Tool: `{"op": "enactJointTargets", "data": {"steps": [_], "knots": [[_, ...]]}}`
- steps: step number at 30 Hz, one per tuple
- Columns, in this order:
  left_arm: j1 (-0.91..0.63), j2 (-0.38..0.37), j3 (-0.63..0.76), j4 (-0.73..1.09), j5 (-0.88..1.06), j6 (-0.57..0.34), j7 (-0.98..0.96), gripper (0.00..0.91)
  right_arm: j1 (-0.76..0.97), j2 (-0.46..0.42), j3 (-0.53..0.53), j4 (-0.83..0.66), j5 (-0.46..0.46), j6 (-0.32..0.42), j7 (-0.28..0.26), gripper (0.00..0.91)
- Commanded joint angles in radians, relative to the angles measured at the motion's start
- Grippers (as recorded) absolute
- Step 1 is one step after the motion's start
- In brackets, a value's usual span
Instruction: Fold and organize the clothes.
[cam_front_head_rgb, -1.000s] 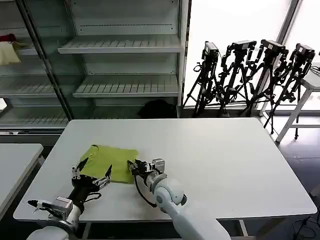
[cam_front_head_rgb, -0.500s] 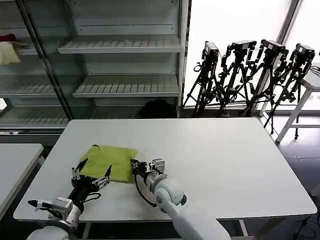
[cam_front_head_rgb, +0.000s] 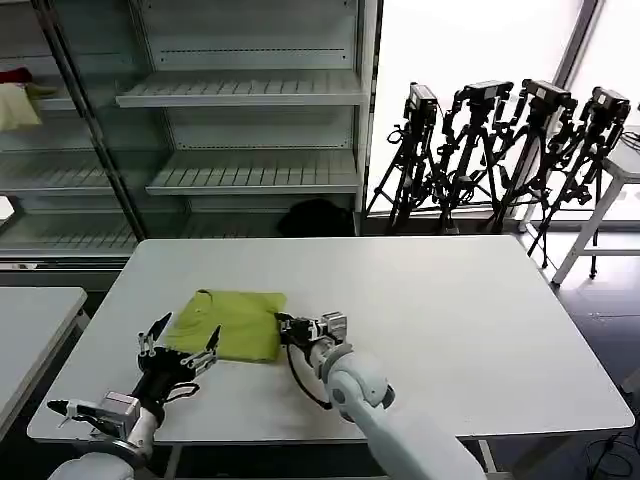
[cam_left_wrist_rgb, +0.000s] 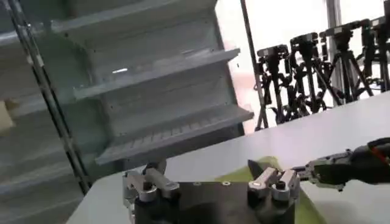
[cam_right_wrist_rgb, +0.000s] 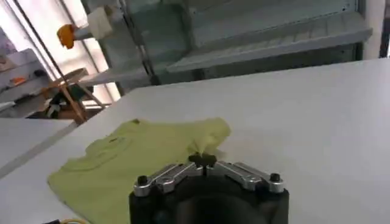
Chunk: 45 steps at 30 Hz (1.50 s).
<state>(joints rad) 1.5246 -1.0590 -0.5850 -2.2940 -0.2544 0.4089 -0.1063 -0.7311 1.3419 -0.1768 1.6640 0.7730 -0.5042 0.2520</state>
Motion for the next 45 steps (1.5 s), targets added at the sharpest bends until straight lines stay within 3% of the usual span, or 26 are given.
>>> {"op": "enactJointTargets", "data": {"steps": [1,10,18,19,20,21,26,28,33,35,38,40,45], "knots": [[-0.009,-0.001,0.006,-0.013,-0.001,0.006,-0.002,0.907,-0.014,-0.217,0.053,0.137,0.057,-0.017,-0.027,0.0],[-0.004,0.0,0.007,-0.02,-0.001,0.006,-0.001,0.907,-0.034,-0.379,0.169,0.157,0.1,-0.016,-0.068,0.0],[-0.005,-0.003,0.016,-0.019,0.0,0.006,-0.001,0.907,-0.054,-0.418,0.222,0.133,0.095,-0.004,-0.086,0.0],[-0.006,-0.002,0.016,-0.019,0.0,0.006,0.0,0.907,-0.057,-0.418,0.229,0.13,0.094,-0.004,-0.088,0.101],[-0.007,-0.002,0.016,-0.018,0.0,0.007,0.0,0.907,-0.059,-0.417,0.236,0.124,0.086,-0.006,-0.089,0.685],[-0.007,-0.002,0.016,-0.018,0.0,0.007,0.0,0.907,-0.061,-0.416,0.239,0.123,0.081,-0.007,-0.089,0.907],[-0.002,-0.004,0.02,-0.029,-0.001,0.008,-0.001,0.907,-0.095,-0.427,0.283,0.142,-0.061,-0.037,-0.087,0.907],[0.0,-0.005,0.021,-0.036,-0.001,0.009,-0.001,0.907,-0.142,-0.446,0.319,0.17,-0.165,-0.029,-0.076,0.907],[0.014,-0.012,0.036,-0.069,0.003,0.016,-0.001,0.907,-0.328,-0.509,0.453,0.284,-0.239,-0.054,-0.013,0.907],[0.023,-0.018,0.043,-0.096,0.003,0.022,-0.001,0.907,-0.406,-0.546,0.521,0.339,-0.224,-0.04,-0.006,0.907],[0.037,-0.027,0.057,-0.136,0.002,0.024,-0.01,0.907,-0.572,-0.571,0.673,0.434,-0.186,0.074,0.001,0.907],[0.05,-0.047,0.074,-0.169,-0.005,0.018,-0.029,0.907,-0.699,-0.557,0.766,0.497,-0.208,0.151,0.001,0.907],[0.131,-0.097,0.131,-0.202,0.014,-0.056,-0.105,0.907,-0.921,-0.458,0.82,0.661,-0.255,0.234,0.099,0.907]]}}
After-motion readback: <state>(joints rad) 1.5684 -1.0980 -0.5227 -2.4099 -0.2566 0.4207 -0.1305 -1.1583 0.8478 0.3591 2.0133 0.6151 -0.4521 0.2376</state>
